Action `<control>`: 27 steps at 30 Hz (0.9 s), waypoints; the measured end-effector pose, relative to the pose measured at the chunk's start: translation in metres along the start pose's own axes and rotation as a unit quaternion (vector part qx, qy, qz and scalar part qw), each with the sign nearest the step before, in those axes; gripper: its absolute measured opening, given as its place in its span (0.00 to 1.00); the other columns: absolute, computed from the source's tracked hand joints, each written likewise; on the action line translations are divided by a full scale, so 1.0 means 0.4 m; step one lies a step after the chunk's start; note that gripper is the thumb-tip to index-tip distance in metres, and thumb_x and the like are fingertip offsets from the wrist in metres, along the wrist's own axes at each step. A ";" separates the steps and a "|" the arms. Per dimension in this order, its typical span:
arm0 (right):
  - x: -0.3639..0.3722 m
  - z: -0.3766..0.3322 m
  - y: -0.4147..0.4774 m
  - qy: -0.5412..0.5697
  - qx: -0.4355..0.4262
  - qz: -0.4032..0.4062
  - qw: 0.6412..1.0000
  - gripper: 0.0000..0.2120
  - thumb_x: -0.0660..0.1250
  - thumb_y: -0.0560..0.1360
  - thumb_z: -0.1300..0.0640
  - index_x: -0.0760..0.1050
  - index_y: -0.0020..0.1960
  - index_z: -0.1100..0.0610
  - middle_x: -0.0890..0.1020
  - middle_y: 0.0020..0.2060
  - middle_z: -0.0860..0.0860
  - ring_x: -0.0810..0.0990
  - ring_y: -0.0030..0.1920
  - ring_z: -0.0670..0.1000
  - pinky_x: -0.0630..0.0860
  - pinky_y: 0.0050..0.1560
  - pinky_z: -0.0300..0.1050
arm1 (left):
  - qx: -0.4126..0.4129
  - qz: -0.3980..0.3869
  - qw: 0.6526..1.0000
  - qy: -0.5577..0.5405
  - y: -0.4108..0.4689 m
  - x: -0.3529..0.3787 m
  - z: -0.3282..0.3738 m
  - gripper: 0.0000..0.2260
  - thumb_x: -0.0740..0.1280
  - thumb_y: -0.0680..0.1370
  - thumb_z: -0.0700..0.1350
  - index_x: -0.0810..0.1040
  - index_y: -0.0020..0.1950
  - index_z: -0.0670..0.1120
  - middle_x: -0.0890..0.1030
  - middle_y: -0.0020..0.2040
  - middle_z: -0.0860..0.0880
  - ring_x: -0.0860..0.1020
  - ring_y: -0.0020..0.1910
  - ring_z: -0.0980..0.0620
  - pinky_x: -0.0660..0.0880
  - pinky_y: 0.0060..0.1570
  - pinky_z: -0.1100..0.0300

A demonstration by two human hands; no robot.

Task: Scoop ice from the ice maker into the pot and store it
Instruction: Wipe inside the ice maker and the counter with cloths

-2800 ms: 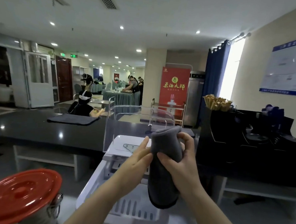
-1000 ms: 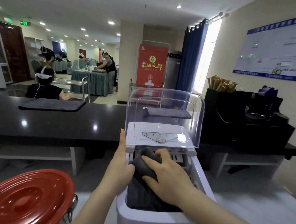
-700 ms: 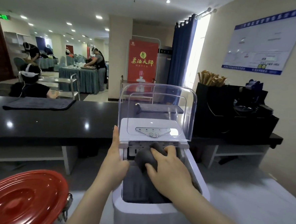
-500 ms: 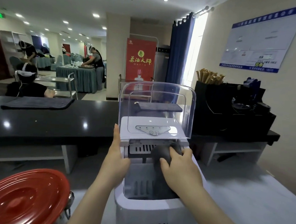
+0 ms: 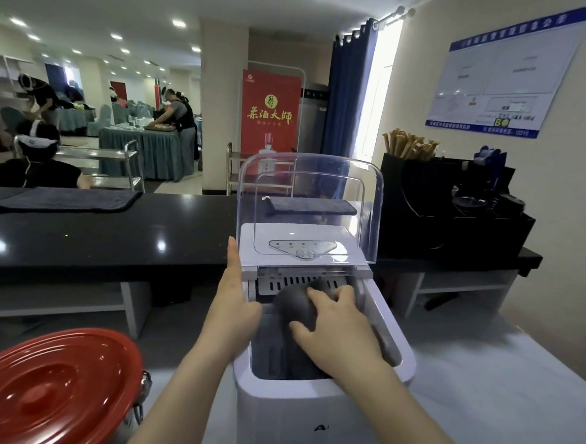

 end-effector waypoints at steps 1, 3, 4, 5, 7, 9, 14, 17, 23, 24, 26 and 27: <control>0.008 -0.025 -0.002 -0.006 -0.019 -0.009 1.000 0.26 0.62 0.75 0.41 0.62 0.71 0.45 0.60 0.65 0.52 0.75 0.57 0.60 0.73 0.55 0.50 | 0.003 -0.001 1.000 -0.002 0.000 0.000 0.003 0.47 0.63 0.72 0.34 0.35 0.73 0.65 0.66 0.72 0.55 0.72 0.64 0.49 0.71 0.54 0.58; 0.022 -0.067 -0.004 -0.018 -0.054 -0.021 0.998 0.25 0.63 0.75 0.42 0.63 0.69 0.45 0.61 0.62 0.52 0.76 0.54 0.61 0.74 0.51 0.50 | 0.006 -0.003 1.000 -0.004 0.000 0.001 0.006 0.46 0.60 0.72 0.32 0.36 0.74 0.64 0.67 0.72 0.55 0.71 0.64 0.50 0.69 0.54 0.61; 0.025 -0.079 -0.004 -0.023 -0.065 -0.022 0.997 0.24 0.63 0.75 0.43 0.63 0.69 0.45 0.61 0.60 0.53 0.76 0.52 0.61 0.74 0.50 0.50 | 0.007 -0.004 1.000 -0.005 -0.001 0.001 0.007 0.45 0.59 0.72 0.32 0.36 0.74 0.63 0.67 0.72 0.55 0.71 0.63 0.51 0.68 0.54 0.61; 0.026 -0.085 -0.003 -0.024 -0.071 -0.021 0.997 0.23 0.63 0.75 0.44 0.63 0.68 0.45 0.61 0.60 0.53 0.76 0.52 0.61 0.75 0.49 0.50 | 0.006 -0.005 1.000 -0.007 -0.001 0.001 0.006 0.45 0.59 0.72 0.31 0.37 0.74 0.63 0.67 0.72 0.56 0.72 0.63 0.51 0.69 0.54 0.61; 0.026 -0.076 -0.001 -0.014 -0.058 -0.020 0.998 0.23 0.63 0.75 0.45 0.63 0.69 0.43 0.62 0.61 0.52 0.76 0.52 0.60 0.75 0.49 0.50 | 0.007 -0.007 1.000 -0.013 -0.003 0.001 0.010 0.45 0.60 0.72 0.31 0.37 0.75 0.63 0.67 0.71 0.56 0.72 0.63 0.51 0.70 0.56 0.59; 0.017 -0.042 0.001 -0.002 -0.010 -0.004 1.000 0.20 0.61 0.77 0.46 0.65 0.68 0.44 0.63 0.62 0.53 0.75 0.55 0.61 0.73 0.49 0.50 | 0.012 -0.007 1.000 -0.020 -0.009 -0.001 0.021 0.45 0.63 0.73 0.33 0.37 0.75 0.62 0.70 0.68 0.56 0.73 0.60 0.52 0.70 0.56 0.58; -0.031 0.083 0.000 0.027 0.127 0.039 0.991 0.16 0.58 0.79 0.49 0.70 0.64 0.54 0.66 0.62 0.56 0.71 0.46 0.58 0.67 0.45 0.47 | 0.011 -0.013 1.000 -0.023 -0.014 0.005 0.032 0.47 0.65 0.73 0.33 0.37 0.76 0.61 0.67 0.64 0.59 0.69 0.59 0.53 0.67 0.55 0.58; -0.030 0.094 0.001 0.016 0.133 0.040 0.990 0.15 0.58 0.80 0.50 0.71 0.62 0.56 0.66 0.60 0.56 0.68 0.42 0.56 0.67 0.43 0.47 | 0.002 -0.009 1.000 -0.011 -0.010 0.003 0.016 0.47 0.63 0.72 0.32 0.37 0.75 0.63 0.64 0.70 0.59 0.71 0.62 0.51 0.68 0.52 0.59; -0.003 0.029 0.007 -0.018 -0.001 -0.007 1.000 0.18 0.63 0.76 0.47 0.70 0.65 0.46 0.66 0.59 0.53 0.75 0.55 0.60 0.71 0.50 0.47 | 0.020 -0.003 1.000 -0.001 -0.006 0.000 0.021 0.46 0.63 0.73 0.33 0.36 0.75 0.63 0.63 0.74 0.56 0.70 0.65 0.47 0.71 0.61 0.50; 0.004 0.009 0.005 -0.029 -0.037 -0.021 0.999 0.18 0.64 0.75 0.47 0.69 0.65 0.44 0.67 0.58 0.52 0.75 0.55 0.59 0.73 0.51 0.47 | 0.023 -0.005 1.000 -0.006 -0.007 0.002 0.024 0.46 0.63 0.73 0.33 0.36 0.75 0.62 0.63 0.71 0.58 0.71 0.64 0.48 0.71 0.62 0.50; 0.016 -0.022 0.003 -0.040 -0.092 -0.047 0.994 0.21 0.65 0.74 0.47 0.68 0.67 0.39 0.66 0.56 0.51 0.75 0.54 0.58 0.74 0.50 0.48 | 0.025 -0.009 1.000 -0.011 -0.010 0.003 0.027 0.46 0.64 0.73 0.33 0.37 0.76 0.60 0.65 0.67 0.60 0.71 0.63 0.49 0.69 0.62 0.52; 0.022 -0.033 0.004 -0.045 -0.112 -0.060 0.991 0.23 0.66 0.74 0.47 0.67 0.68 0.37 0.66 0.55 0.50 0.74 0.54 0.57 0.74 0.49 0.48 | 0.025 -0.009 1.000 -0.010 -0.010 0.002 0.027 0.46 0.64 0.73 0.33 0.38 0.76 0.60 0.66 0.67 0.59 0.71 0.64 0.49 0.69 0.62 0.53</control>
Point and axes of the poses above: each hand's wrist, its own y-axis towards the middle knuckle, its own x-axis out of the palm, z = x × y, the point moved 8 cm from there along y, towards the middle knuckle
